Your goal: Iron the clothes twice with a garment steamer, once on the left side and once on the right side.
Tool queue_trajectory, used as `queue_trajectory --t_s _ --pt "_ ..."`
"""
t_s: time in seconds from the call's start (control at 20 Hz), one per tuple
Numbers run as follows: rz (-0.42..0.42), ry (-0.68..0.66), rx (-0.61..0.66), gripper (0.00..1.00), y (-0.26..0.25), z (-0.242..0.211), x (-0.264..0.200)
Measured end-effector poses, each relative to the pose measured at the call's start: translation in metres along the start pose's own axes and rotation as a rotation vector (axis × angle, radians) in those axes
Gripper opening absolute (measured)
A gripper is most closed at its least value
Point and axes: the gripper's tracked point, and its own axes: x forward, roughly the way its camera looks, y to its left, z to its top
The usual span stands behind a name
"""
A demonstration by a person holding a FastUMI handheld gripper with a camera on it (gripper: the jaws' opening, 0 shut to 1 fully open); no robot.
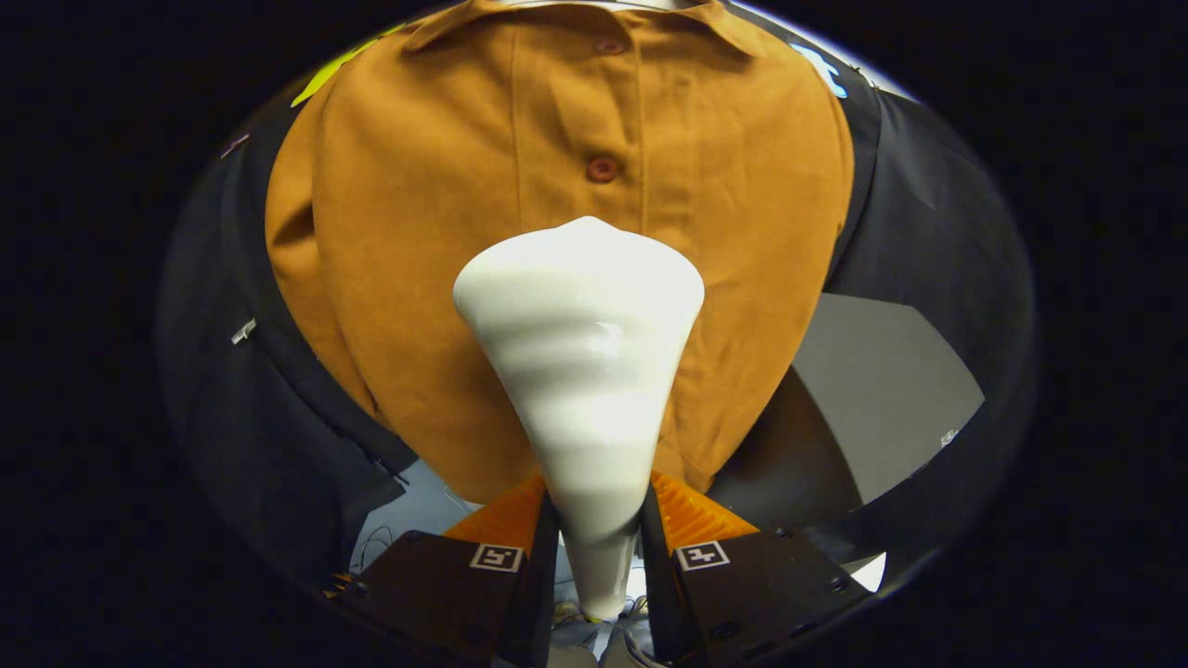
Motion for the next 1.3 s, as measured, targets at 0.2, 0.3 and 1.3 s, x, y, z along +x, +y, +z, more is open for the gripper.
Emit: queue_trajectory --t_s 0.2,0.3,1.3 --pt "-0.01 -0.081 0.034 0.45 -0.014 0.026 -0.052" --pt "-0.013 -0.119 0.049 0.45 -0.027 0.035 -0.072" --pt "0.062 -0.592 0.061 0.44 -0.113 0.137 -0.181"
